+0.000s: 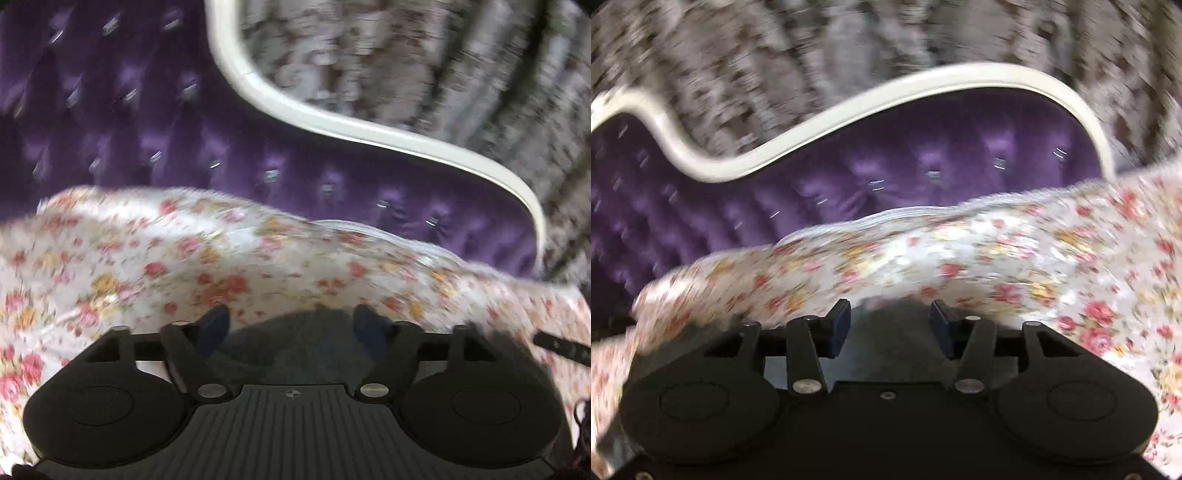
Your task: Fold small clothes
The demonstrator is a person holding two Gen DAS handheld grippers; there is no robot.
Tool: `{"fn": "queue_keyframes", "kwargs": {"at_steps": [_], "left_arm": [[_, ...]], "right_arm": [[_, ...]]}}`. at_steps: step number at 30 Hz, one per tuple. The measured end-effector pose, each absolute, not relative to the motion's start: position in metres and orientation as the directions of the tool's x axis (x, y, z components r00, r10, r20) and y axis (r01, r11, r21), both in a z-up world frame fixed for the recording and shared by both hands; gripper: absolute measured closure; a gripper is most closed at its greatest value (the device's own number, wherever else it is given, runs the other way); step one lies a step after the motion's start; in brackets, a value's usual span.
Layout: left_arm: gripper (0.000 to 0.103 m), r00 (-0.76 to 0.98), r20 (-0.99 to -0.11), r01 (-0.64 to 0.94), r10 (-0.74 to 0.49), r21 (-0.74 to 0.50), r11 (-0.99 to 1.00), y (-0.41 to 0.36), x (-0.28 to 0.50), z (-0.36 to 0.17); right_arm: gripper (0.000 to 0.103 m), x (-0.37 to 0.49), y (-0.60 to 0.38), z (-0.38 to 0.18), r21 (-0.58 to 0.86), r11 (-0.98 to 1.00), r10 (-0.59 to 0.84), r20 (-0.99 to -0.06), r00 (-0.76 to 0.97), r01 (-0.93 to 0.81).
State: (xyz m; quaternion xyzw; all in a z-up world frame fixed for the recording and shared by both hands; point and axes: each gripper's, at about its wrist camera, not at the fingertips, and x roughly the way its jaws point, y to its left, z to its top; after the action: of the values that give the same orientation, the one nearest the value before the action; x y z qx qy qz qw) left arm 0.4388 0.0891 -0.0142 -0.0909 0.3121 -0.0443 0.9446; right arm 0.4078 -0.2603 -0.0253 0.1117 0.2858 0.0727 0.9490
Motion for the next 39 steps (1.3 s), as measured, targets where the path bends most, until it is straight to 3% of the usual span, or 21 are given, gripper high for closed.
{"fn": "queue_keyframes", "kwargs": {"at_steps": [5,9,10,11,14,22,30,37,39], "left_arm": [[0.017,0.741,-0.647,0.16,-0.18,-0.09,0.983,0.04,0.439,-0.032],[0.016,0.705,-0.705,0.137,-0.069,0.039,0.99,0.029,0.453,-0.062],[0.011,0.693,-0.719,0.119,-0.059,0.033,0.992,0.035,0.457,-0.07],[0.0,0.697,-0.714,0.105,-0.068,0.008,0.994,0.044,0.458,-0.073],[0.0,0.699,-0.71,0.066,-0.083,-0.052,0.997,0.061,0.462,-0.076],[0.0,0.667,-0.743,0.046,-0.053,-0.03,0.998,0.051,0.466,-0.064],[0.0,0.711,-0.69,0.128,-0.134,-0.061,0.99,0.017,0.41,-0.027],[0.0,0.649,-0.754,0.174,-0.106,0.012,0.985,-0.023,0.402,-0.06],[0.0,0.659,-0.745,0.162,-0.11,-0.002,0.987,-0.02,0.404,-0.069]], "right_arm": [[0.043,0.403,-0.202,-0.035,0.109,0.967,0.25,-0.591,0.766,-0.232],[0.043,0.413,-0.183,-0.055,-0.001,0.966,0.197,-0.64,0.742,-0.258],[0.043,0.414,-0.187,-0.057,0.002,0.97,0.187,-0.64,0.745,-0.242],[0.04,0.417,-0.193,-0.059,0.015,0.974,0.183,-0.636,0.75,-0.225],[0.036,0.421,-0.211,-0.061,0.05,0.984,0.164,-0.634,0.756,-0.172],[0.033,0.421,-0.231,-0.055,0.115,0.986,0.168,-0.626,0.762,-0.123],[0.028,0.369,-0.248,-0.026,0.196,0.972,0.217,-0.528,0.821,-0.131],[0.028,0.324,-0.272,-0.032,0.247,0.963,0.232,-0.544,0.806,-0.111],[0.02,0.316,-0.283,-0.035,0.269,0.958,0.237,-0.55,0.801,-0.098]]}}
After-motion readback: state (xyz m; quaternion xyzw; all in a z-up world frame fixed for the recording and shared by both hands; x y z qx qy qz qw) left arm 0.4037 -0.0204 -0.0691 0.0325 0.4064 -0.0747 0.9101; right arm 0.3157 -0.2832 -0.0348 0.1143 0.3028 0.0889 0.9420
